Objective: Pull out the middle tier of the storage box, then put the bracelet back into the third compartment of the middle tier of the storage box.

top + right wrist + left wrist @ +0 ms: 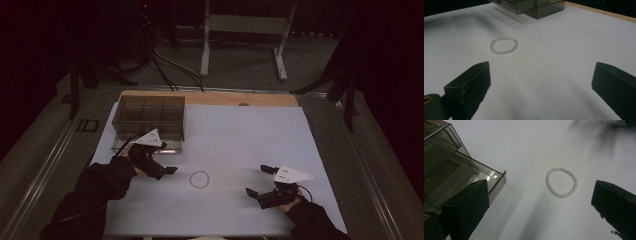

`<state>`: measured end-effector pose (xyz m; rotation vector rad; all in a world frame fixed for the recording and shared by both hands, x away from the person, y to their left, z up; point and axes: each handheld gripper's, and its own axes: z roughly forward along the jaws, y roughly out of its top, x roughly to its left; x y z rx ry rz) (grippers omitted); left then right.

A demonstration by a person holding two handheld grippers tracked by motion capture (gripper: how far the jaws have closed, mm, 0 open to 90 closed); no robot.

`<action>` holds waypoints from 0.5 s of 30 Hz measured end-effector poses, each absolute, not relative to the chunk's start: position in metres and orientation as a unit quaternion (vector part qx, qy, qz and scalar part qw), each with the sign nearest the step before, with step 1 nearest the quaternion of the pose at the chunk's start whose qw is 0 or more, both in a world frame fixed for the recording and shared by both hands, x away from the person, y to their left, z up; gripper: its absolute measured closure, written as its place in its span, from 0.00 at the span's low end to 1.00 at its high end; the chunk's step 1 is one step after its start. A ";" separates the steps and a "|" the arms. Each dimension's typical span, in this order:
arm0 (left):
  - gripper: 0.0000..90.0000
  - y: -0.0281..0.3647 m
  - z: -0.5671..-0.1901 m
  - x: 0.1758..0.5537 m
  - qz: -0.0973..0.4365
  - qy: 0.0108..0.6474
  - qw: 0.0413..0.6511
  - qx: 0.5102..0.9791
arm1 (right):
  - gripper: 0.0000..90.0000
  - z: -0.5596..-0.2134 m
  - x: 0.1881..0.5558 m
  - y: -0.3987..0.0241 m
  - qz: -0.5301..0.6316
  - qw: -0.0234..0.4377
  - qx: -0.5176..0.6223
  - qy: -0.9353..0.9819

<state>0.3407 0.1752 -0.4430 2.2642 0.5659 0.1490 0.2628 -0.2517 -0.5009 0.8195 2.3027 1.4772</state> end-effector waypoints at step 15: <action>0.03 0.157 -0.435 0.335 0.046 0.211 0.416 0.883 | 0.02 -0.500 0.262 -0.252 0.513 0.145 0.281 0.798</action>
